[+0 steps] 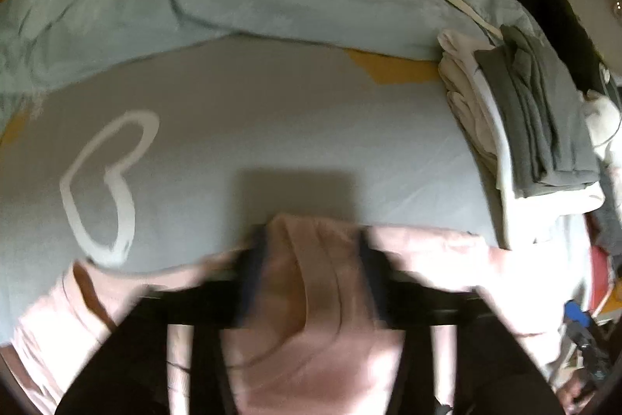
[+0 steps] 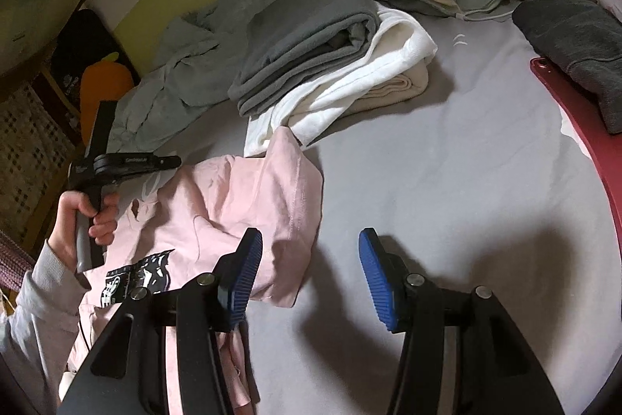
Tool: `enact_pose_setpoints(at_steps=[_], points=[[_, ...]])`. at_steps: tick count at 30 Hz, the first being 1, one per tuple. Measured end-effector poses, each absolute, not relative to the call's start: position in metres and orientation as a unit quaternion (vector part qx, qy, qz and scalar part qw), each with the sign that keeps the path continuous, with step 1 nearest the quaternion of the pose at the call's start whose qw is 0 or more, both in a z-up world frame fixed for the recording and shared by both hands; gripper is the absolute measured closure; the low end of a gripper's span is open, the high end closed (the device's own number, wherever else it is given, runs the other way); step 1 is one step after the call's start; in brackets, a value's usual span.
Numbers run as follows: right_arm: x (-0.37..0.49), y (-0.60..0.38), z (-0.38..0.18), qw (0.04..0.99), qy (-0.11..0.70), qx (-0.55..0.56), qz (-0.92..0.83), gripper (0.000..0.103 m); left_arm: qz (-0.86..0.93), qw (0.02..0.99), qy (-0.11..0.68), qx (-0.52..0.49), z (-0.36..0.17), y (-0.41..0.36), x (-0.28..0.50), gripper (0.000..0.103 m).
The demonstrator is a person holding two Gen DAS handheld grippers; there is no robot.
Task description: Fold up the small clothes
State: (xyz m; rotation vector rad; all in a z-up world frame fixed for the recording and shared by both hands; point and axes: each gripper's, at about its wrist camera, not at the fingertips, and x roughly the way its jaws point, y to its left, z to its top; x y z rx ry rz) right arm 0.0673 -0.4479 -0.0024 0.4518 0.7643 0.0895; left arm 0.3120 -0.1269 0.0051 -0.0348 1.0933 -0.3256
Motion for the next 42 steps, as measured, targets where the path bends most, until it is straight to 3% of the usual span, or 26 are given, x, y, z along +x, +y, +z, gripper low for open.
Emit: enact_pose_setpoints(at_steps=[4, 6, 7, 8, 10, 15, 21, 26, 32, 36, 40, 42], points=[[0.067, -0.444, -0.002, 0.903, 0.371, 0.214, 0.046, 0.05, -0.163, 0.821, 0.544, -0.058, -0.006, -0.12, 0.314, 0.047], [0.066, -0.443, -0.002, 0.903, 0.371, 0.212, 0.045, 0.05, -0.177, 0.805, 0.557, -0.096, -0.013, -0.117, 0.317, 0.052], [0.067, -0.443, -0.002, 0.903, 0.372, 0.212, 0.045, 0.05, -0.188, 0.8, 0.559, -0.112, -0.014, -0.117, 0.318, 0.065], [0.067, -0.444, -0.003, 0.902, 0.373, 0.212, 0.044, 0.05, -0.201, 0.793, 0.561, -0.125, -0.016, -0.117, 0.317, 0.083], [0.068, -0.445, -0.004, 0.901, 0.376, 0.215, 0.043, 0.05, -0.212, 0.79, 0.561, -0.13, -0.019, -0.12, 0.318, 0.1], [0.069, -0.444, -0.006, 0.9, 0.377, 0.214, 0.044, 0.05, -0.18, 0.834, 0.515, -0.077, -0.014, -0.13, 0.32, 0.1], [0.068, -0.444, -0.006, 0.9, 0.377, 0.216, 0.045, 0.05, -0.17, 0.836, 0.521, -0.02, -0.021, -0.146, 0.326, 0.093], [0.065, -0.449, -0.001, 0.904, 0.363, 0.223, 0.043, 0.05, -0.224, 0.866, 0.443, 0.051, 0.016, -0.173, 0.298, 0.05], [0.065, -0.454, -0.002, 0.901, 0.363, 0.234, 0.038, 0.05, -0.227, 0.861, 0.439, 0.119, 0.03, -0.209, 0.289, 0.049], [0.064, -0.453, -0.001, 0.902, 0.362, 0.233, 0.041, 0.05, -0.17, 0.878, 0.434, 0.111, 0.031, -0.201, 0.297, 0.049], [0.063, -0.451, -0.001, 0.902, 0.36, 0.232, 0.046, 0.05, -0.15, 0.887, 0.403, 0.166, 0.031, -0.199, 0.283, 0.048], [0.063, -0.451, -0.001, 0.902, 0.361, 0.233, 0.047, 0.05, -0.139, 0.882, 0.412, 0.183, 0.024, -0.2, 0.284, 0.042]])
